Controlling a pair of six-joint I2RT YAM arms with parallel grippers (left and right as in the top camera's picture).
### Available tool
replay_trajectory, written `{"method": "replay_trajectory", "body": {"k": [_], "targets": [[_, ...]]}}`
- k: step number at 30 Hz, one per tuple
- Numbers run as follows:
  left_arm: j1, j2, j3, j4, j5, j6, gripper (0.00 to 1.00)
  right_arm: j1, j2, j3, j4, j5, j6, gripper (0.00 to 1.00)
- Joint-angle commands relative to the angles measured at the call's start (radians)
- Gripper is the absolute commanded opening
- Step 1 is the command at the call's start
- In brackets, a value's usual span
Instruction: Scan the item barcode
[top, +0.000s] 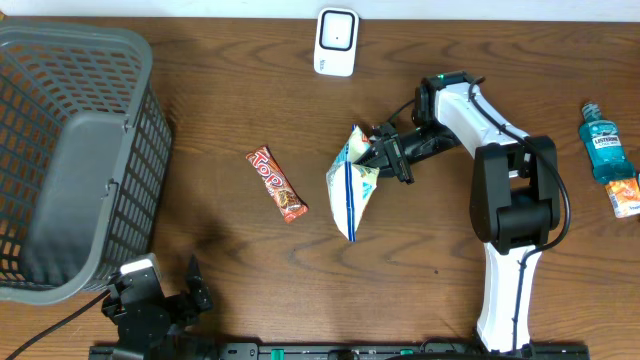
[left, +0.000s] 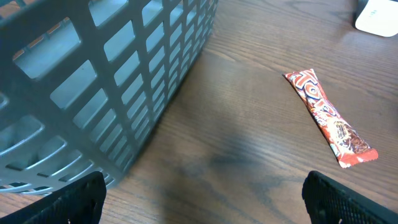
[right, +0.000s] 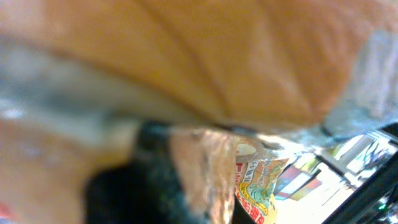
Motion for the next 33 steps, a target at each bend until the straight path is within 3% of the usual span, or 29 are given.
{"method": "replay_trajectory", "body": {"k": [1,8,14,19,33], "targets": [[0.002,-0.002,0.003,0.001,-0.013,-0.002,0.98,0.000,-0.004,-0.002,-0.003,-0.174,-0.390,0.01],[0.002,-0.002,0.003,0.001,-0.013,-0.002,0.98,0.019,-0.004,-0.002,0.043,-0.250,-1.090,0.01],[0.002,-0.002,0.003,0.001,-0.013,-0.002,0.98,0.055,-0.004,-0.002,0.164,-0.250,-1.484,0.01],[0.002,-0.002,0.003,0.001,-0.013,-0.002,0.98,0.083,-0.005,0.010,0.230,-0.251,-1.493,0.01],[0.002,-0.002,0.003,0.001,-0.013,-0.002,0.98,0.095,-0.029,0.010,-0.003,-0.251,-1.475,0.01]]}}
